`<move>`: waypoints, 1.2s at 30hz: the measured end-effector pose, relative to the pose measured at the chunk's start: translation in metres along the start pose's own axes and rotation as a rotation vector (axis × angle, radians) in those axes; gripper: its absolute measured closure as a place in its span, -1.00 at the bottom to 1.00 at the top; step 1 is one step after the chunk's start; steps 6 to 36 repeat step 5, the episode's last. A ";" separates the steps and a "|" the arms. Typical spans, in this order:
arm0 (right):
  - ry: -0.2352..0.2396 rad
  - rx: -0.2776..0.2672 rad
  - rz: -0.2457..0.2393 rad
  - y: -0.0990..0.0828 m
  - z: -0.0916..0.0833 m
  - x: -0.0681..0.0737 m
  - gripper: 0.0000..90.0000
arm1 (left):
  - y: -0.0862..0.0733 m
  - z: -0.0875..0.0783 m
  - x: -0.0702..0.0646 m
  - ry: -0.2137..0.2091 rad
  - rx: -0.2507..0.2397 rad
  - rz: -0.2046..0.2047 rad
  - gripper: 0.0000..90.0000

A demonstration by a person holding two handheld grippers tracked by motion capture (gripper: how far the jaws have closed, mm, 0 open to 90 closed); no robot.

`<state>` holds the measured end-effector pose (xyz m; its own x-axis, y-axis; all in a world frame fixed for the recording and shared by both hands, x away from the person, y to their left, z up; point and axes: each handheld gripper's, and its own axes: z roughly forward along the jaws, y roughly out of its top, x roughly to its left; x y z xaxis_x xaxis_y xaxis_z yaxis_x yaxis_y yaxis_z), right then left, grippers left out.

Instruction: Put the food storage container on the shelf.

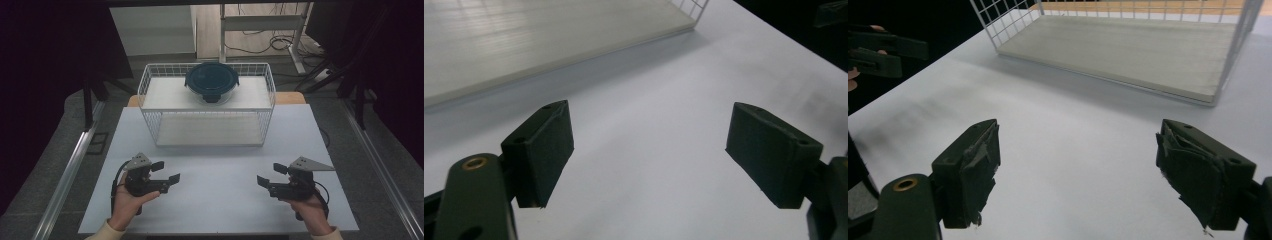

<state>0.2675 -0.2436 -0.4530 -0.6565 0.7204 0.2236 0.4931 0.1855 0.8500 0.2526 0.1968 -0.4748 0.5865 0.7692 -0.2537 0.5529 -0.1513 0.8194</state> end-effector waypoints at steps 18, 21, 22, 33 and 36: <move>-0.022 -0.021 -0.004 -0.004 0.000 -0.004 -0.62 | 0.000 -0.001 0.002 0.031 -0.020 0.013 -0.59; -0.022 -0.021 -0.004 -0.004 0.000 -0.004 -0.62 | 0.000 -0.001 0.002 0.031 -0.020 0.013 -0.59; -0.022 -0.021 -0.004 -0.004 0.000 -0.004 -0.62 | 0.000 -0.001 0.002 0.031 -0.020 0.013 -0.59; -0.022 -0.021 -0.004 -0.004 0.000 -0.004 -0.62 | 0.000 -0.001 0.002 0.031 -0.020 0.013 -0.59; -0.022 -0.021 -0.004 -0.004 0.000 -0.004 -0.62 | 0.000 -0.001 0.002 0.031 -0.020 0.013 -0.59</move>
